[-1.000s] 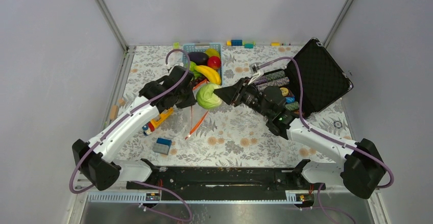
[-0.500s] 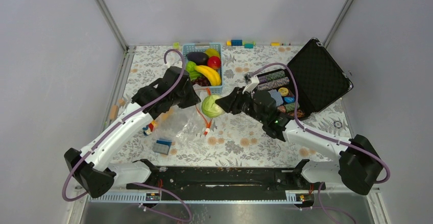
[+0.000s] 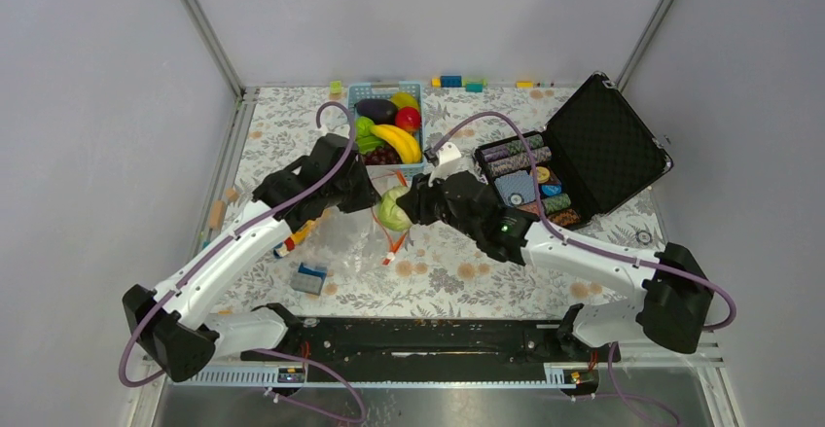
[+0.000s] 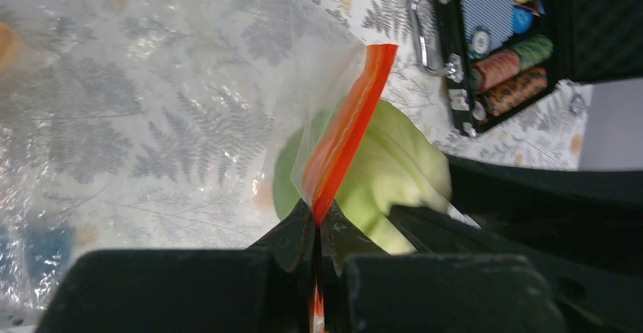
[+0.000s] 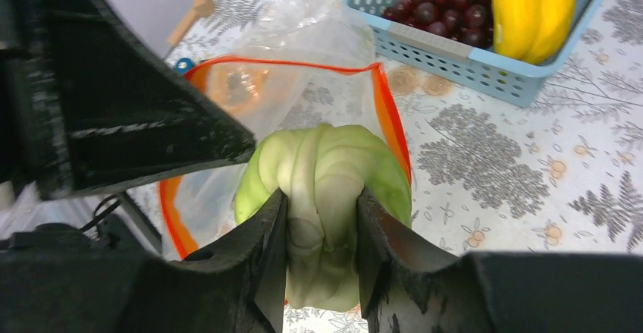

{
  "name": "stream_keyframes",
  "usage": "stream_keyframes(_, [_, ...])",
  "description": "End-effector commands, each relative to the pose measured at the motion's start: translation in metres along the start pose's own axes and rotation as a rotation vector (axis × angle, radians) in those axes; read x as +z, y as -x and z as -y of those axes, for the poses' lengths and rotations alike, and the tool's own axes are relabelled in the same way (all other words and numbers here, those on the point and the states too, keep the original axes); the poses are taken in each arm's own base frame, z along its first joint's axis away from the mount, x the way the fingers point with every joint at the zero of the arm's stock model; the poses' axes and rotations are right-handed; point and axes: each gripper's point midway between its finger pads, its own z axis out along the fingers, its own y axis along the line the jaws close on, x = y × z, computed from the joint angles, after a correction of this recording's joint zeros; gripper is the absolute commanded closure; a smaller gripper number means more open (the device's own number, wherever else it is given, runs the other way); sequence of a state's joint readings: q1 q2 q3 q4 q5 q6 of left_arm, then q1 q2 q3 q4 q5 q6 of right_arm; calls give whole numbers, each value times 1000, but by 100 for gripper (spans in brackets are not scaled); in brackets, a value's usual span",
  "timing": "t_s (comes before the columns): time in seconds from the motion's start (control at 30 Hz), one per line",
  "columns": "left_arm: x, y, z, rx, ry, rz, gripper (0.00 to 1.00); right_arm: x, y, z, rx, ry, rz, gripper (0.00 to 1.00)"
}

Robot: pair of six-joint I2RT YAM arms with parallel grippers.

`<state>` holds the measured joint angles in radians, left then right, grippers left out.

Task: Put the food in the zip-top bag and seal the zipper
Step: Place the fake vegetable in the zipper food storage bag.

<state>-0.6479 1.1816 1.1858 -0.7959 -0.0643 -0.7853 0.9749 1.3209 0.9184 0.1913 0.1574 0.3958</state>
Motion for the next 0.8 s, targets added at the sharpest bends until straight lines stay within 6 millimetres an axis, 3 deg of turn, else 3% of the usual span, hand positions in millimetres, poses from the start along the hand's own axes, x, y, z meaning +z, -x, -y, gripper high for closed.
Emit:
stream_keyframes(0.0, [-22, 2, 44, 29, -238, 5, 100, 8, 28, 15, -4, -165, 87, 100])
stream_keyframes(0.27, [-28, -2, 47, 54, -285, 13, 100, 8, 28, 42, -18, -405, 65, 100])
stream_keyframes(0.37, [-25, -1, 42, 54, -268, 27, 100, 9, 24, 27, 3, -329, 29, 100])
stream_keyframes(0.43, [-21, -1, 37, 49, -244, 35, 100, 8, 20, 6, 6, -204, -12, 100])
stream_keyframes(0.47, [-19, 0, 35, 45, -230, 41, 100, 6, 18, -6, 1, -135, -29, 95])
stream_keyframes(0.57, [-17, 0, 32, 30, -220, 46, 100, -6, 14, -38, -6, 62, -65, 66])
stream_keyframes(0.6, [-17, 0, 32, 26, -220, 50, 100, -11, 15, -44, -6, 99, -68, 50])
stream_keyframes(0.67, [-19, 2, 33, 19, -229, 61, 100, -20, 18, -49, -9, 131, -64, 29])
stream_keyframes(0.7, [-19, 2, 33, 16, -231, 66, 100, -23, 20, -49, -11, 134, -60, 22])
stream_keyframes(0.77, [-21, 3, 32, 10, -232, 78, 100, -29, 24, -48, -12, 129, -43, 18])
